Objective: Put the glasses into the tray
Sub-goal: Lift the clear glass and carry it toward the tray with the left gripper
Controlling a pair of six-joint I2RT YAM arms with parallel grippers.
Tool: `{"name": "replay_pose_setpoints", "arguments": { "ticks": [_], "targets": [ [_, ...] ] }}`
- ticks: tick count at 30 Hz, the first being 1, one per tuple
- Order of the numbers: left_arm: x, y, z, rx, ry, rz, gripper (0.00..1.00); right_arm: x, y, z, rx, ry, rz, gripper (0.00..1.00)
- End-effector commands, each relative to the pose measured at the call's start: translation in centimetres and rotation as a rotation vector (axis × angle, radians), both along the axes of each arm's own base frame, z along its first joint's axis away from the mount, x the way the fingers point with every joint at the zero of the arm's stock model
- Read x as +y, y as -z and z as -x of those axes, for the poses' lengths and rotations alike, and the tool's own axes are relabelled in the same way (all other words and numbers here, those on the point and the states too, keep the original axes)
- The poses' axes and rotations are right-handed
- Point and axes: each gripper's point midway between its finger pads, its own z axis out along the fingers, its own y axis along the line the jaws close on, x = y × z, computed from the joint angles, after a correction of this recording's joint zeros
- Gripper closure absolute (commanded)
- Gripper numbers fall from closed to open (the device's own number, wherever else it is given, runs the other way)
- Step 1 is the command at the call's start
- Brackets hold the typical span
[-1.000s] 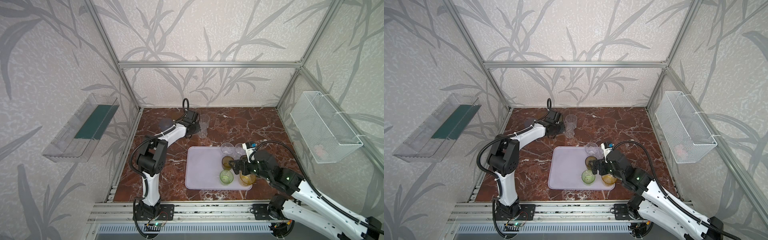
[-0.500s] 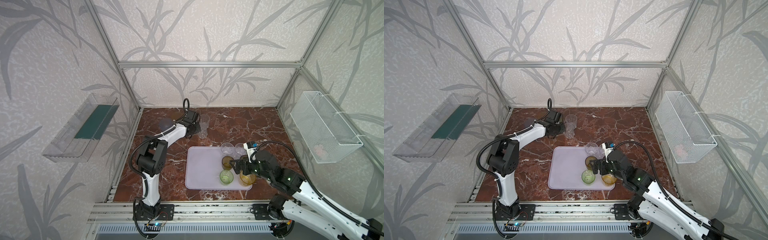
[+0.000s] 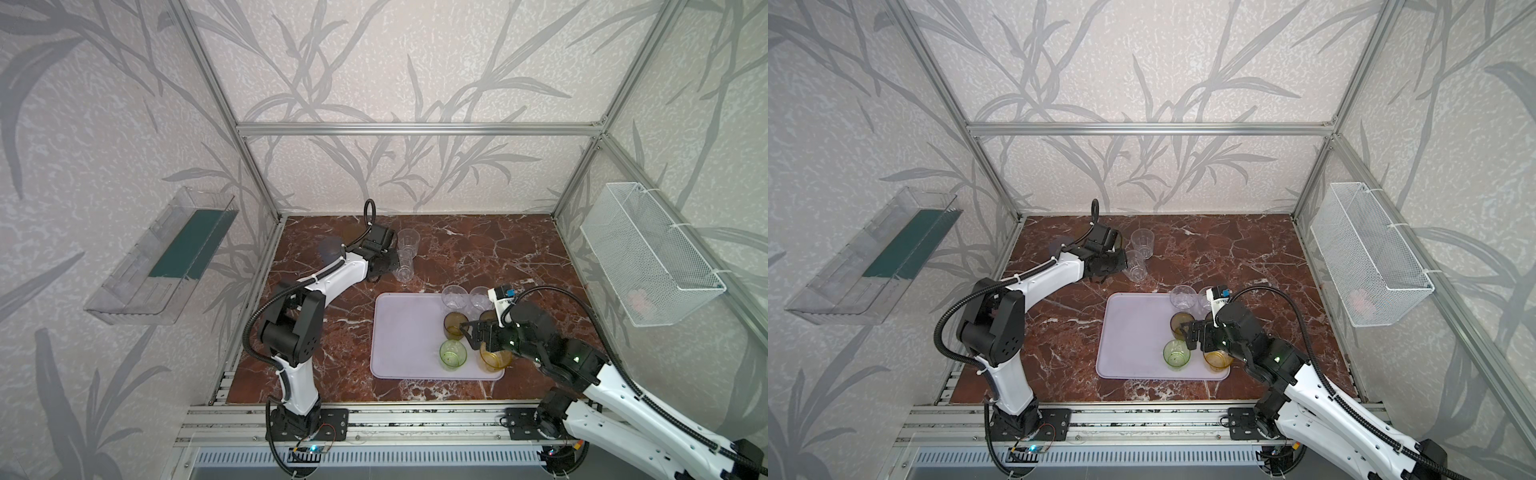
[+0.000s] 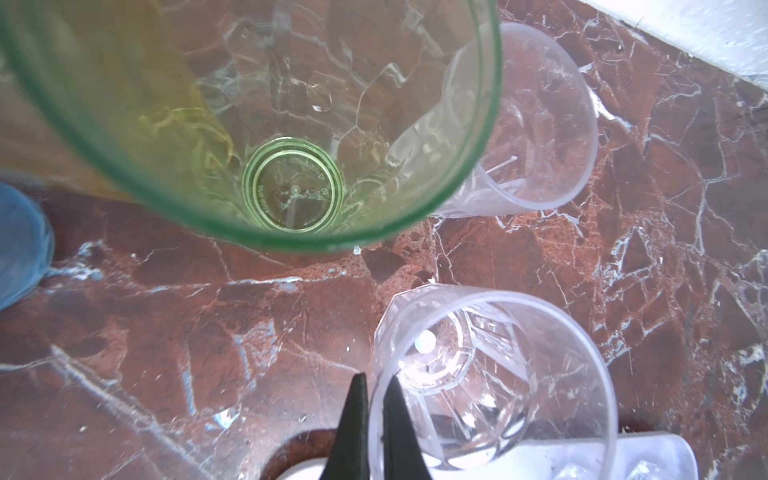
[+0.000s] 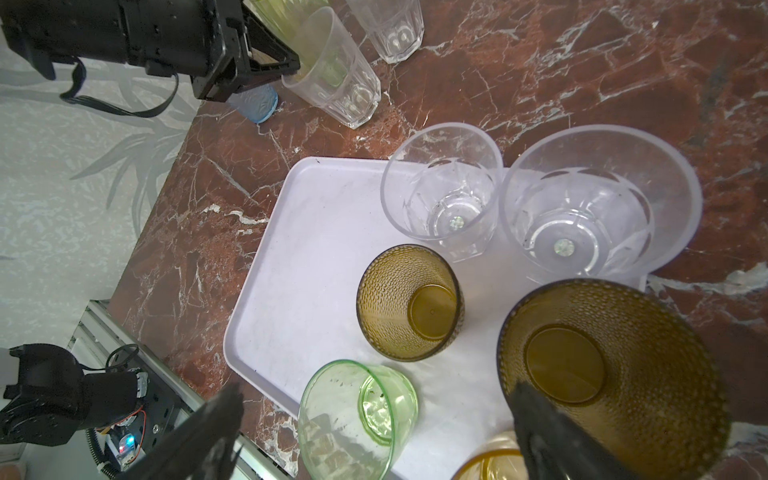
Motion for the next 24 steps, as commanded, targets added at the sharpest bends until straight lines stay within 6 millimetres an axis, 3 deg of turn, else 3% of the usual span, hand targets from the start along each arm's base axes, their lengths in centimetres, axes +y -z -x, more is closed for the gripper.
{"name": "replay_pose_setpoints", "arguments": {
  "ticks": [1,13,19,24],
  "targets": [
    [0.1,-2.8,0.6,-0.052,0.01,0.015,1.0,0.4,-0.5,0.2,0.001,-0.007,-0.051,0.0],
    [-0.7,-6.3,6.5,-0.106,0.085,-0.04,1.0,0.0,-1.1,0.0,0.001,0.02,-0.078,0.01],
    [-2.7,-5.9,10.1,-0.099,0.168,-0.05,1.0,-0.3,-1.1,-0.3,-0.006,0.036,-0.07,0.01],
    [-3.8,-5.1,11.5,-0.093,0.211,-0.071,1.0,-0.5,-0.7,-0.4,0.004,0.052,-0.074,0.01]
  ]
}}
